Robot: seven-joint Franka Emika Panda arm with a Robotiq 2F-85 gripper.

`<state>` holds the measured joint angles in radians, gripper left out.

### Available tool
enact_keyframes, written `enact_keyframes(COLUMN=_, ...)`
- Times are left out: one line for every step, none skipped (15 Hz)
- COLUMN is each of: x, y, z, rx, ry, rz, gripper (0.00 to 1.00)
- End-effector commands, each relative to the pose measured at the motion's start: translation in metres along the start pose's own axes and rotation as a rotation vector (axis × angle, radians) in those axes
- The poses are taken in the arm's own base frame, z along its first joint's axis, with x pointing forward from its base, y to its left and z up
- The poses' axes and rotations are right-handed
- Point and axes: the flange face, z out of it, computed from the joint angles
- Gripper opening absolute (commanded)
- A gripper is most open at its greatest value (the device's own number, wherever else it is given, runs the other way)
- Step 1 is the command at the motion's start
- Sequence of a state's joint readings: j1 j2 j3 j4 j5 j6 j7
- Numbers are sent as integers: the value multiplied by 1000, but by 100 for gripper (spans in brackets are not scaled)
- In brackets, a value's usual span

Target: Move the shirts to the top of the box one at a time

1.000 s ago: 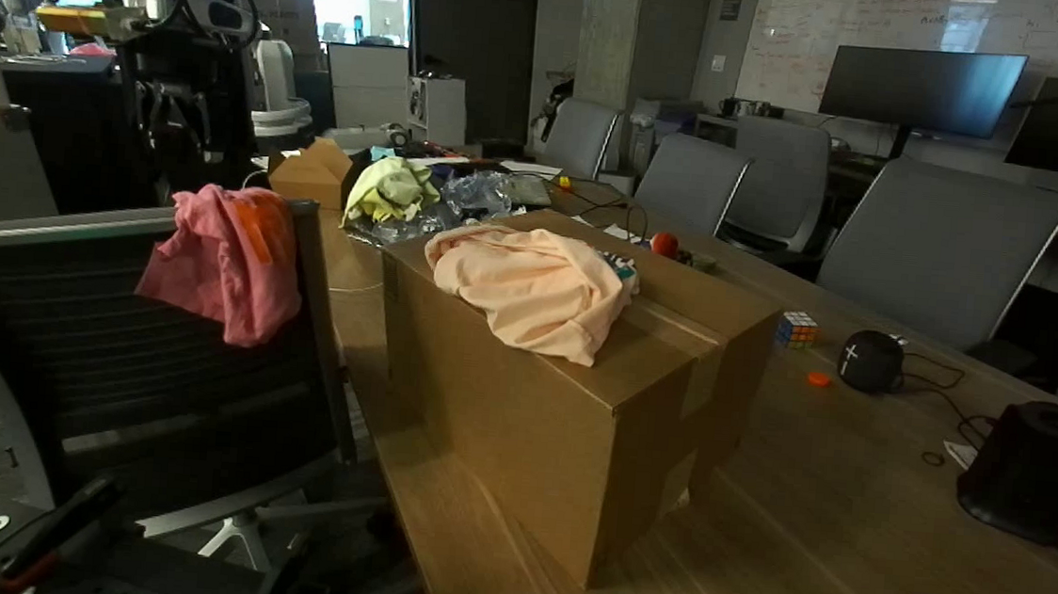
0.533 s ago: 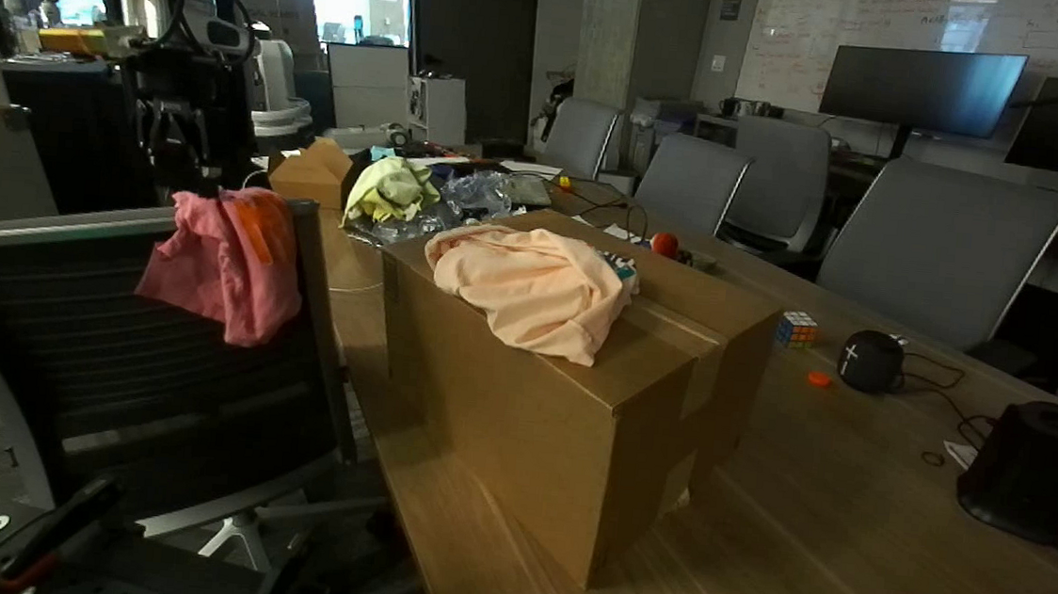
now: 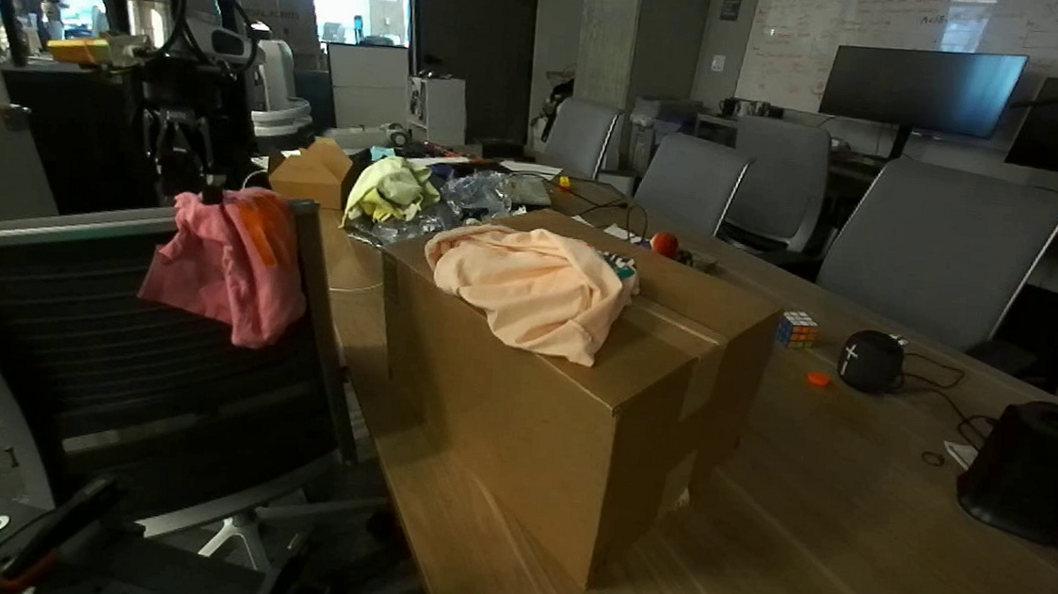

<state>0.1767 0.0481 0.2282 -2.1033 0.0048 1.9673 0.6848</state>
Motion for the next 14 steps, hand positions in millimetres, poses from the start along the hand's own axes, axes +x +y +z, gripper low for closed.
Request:
enact_keyframes(x=3, y=0, z=-5, rx=-18, ry=11, rz=21, gripper=100)
enact_keyframes(x=3, y=0, z=-4, rx=-18, ry=9, rz=25, gripper=100)
enact_keyframes(x=4, y=1, z=-4, rx=-18, ry=8, rz=29, gripper=100)
enact_keyframes(x=4, y=2, z=-4, rx=-17, ry=4, rz=32, gripper=100)
enact_keyframes(x=5, y=3, z=-3, rx=-16, ry=1, rz=35, gripper=86)
enact_keyframes(x=5, y=3, z=-3, rx=-16, ry=-1, rz=38, gripper=74)
enact_keyframes(x=6, y=5, z=-3, rx=-15, ry=-4, rz=42, gripper=65)
enact_keyframes(x=7, y=6, z=-3, rx=-17, ry=-7, rz=46, gripper=58)
enact_keyframes(x=7, y=7, z=-3, rx=-18, ry=-11, rz=50, gripper=50)
enact_keyframes(x=8, y=8, z=-3, rx=-19, ry=-14, rz=54, gripper=42)
enact_keyframes(x=9, y=10, z=-3, rx=-21, ry=-17, rz=58, gripper=36)
enact_keyframes(x=9, y=11, z=-4, rx=-23, ry=-20, rz=61, gripper=28)
enact_keyframes(x=10, y=12, z=-5, rx=-24, ry=-21, rz=64, gripper=21)
enact_keyframes(x=10, y=12, z=-6, rx=-22, ry=-20, rz=66, gripper=15)
